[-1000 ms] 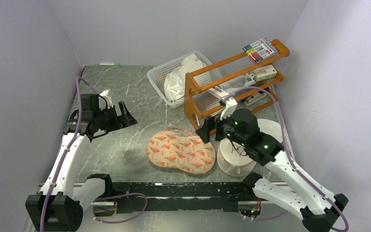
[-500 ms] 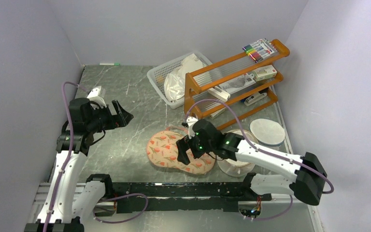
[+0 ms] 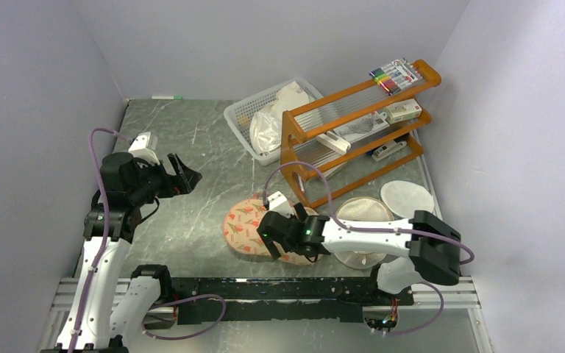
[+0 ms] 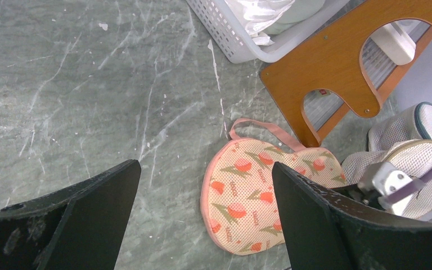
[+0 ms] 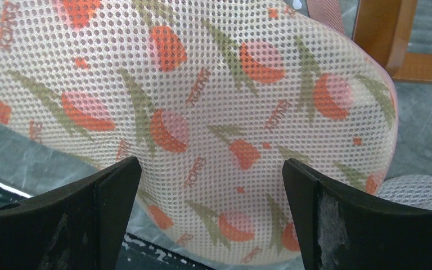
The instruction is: Unzip the laundry bag and remove the bra
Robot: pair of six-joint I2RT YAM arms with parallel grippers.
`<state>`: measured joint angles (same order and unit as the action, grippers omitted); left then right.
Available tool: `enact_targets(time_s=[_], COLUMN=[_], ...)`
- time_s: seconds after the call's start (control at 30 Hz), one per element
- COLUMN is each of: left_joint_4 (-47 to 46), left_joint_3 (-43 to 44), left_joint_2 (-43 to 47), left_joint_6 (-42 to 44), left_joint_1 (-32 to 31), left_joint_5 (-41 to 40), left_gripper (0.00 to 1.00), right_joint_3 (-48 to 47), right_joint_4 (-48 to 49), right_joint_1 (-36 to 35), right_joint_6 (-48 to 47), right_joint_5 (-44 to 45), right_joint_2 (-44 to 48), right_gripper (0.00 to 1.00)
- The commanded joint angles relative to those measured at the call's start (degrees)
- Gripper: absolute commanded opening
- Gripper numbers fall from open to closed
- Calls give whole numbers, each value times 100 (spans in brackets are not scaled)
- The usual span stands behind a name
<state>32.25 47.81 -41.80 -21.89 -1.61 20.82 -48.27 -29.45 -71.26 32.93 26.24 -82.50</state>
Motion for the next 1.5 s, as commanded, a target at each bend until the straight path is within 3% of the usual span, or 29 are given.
enact_targets(time_s=[0.0, 0.3, 0.47, 0.67, 0.8, 0.97, 1.17, 1.27, 1.37, 1.47], left_joint_4=[-211, -209, -193, -167, -184, -184, -223, -249, -217, -211], left_joint_3=[-49, -61, -69, -70, -84, -87, -101, -113, -105, -94], left_joint_2=[-6, 154, 236, 239, 231, 152, 88, 59, 12, -35], left_joint_6=[-3, -12, -7, -22, -36, -45, -43, -43, -57, -55], left_joint_1=[11, 10, 6, 2, 0, 2, 2, 0, 2, 2], left_joint_5=[111, 59, 71, 61, 62, 60, 112, 134, 64, 43], left_gripper=[99, 100, 100, 100, 99, 100, 100, 100, 100, 99], right_joint_3=[-391, -1167, -1826, -2129, -1682, -964, -345, -29, 345, 350], right_joint_4=[390, 1899, 2718, 3184, 2939, 1864, 875, 1172, 2057, 2847], right_joint_1=[-107, -125, -118, -100, -104, -99, -99, -113, -109, -101], right_joint_6=[-107, 146, 386, 136, -95, -205, 297, 610, 732, 225], right_joint_5=[-45, -1511, -1501, -1400, -1105, -870, -884, -1293, -1602, -1520], right_joint_2=[-494, -1374, -1799, -1560, -910, 52, 618, 699, 533, -13], right_gripper=[100, 100, 100, 100, 100, 100, 100, 99, 98, 98])
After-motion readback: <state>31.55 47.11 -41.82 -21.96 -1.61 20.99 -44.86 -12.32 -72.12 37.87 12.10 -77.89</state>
